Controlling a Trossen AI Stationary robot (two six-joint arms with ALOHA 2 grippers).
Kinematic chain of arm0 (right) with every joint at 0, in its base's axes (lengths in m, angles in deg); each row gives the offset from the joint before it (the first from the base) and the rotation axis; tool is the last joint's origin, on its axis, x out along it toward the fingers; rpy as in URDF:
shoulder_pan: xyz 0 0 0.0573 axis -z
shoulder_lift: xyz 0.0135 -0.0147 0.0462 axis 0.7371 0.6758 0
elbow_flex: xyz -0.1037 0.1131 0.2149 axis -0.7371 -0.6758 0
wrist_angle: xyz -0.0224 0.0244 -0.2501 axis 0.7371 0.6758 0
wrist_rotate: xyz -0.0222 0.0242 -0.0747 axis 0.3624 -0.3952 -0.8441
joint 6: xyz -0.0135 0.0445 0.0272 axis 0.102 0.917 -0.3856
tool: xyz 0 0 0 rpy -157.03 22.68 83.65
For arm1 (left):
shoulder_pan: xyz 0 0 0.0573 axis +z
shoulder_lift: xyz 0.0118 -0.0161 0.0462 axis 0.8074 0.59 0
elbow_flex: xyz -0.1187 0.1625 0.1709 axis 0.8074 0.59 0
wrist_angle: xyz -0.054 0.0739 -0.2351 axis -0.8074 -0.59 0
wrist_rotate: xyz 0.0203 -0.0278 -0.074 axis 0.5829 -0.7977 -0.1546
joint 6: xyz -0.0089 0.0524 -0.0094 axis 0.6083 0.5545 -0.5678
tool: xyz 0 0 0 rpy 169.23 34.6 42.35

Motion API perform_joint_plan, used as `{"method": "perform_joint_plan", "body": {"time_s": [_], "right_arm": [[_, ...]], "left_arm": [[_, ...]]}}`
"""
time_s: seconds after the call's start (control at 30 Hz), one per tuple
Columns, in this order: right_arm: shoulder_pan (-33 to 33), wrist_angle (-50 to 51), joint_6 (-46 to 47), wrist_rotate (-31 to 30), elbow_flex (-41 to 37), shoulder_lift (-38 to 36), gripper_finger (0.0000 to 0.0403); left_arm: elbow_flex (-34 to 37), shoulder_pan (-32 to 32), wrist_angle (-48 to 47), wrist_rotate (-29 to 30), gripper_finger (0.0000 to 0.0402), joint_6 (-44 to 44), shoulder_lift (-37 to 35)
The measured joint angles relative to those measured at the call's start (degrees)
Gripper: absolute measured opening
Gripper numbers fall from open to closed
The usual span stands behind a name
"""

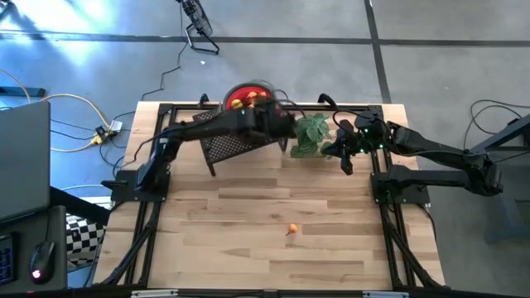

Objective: Pick & Place Fruit
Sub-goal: Put the red pomegranate into the red basket on the shelf

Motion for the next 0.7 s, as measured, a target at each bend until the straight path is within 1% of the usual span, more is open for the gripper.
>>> {"method": "perform_joint_plan", "body": {"time_s": [0.17,0.33,0.5,0.6,0.7], "right_arm": [[0.0,0.3,0.1,-0.9,0.0,0.0,0.0002],[0.0,0.3,0.2,-1.2,0.0,0.0,0.0002],[0.0,0.4,0.4,-3.7,0.0,0.0,0.0002],[0.0,0.4,0.4,-4.1,0.0,0.0,0.0002],[0.0,0.4,0.4,-4.1,0.0,0.0,0.0002]], "left_arm": [[0.0,4.7,-4.4,-1.3,0.0053,1.4,-0.5],[0.0,9.5,-4.5,-3.6,0.0053,5.6,-1.1],[0.0,13.3,-4.7,-4.6,0.0053,8.8,-1.0],[0.0,15.1,-5.4,-6.7,0.0053,9.5,-1.0],[0.0,16.4,-5.2,-10.0,0.0053,12.4,-1.0]]}}
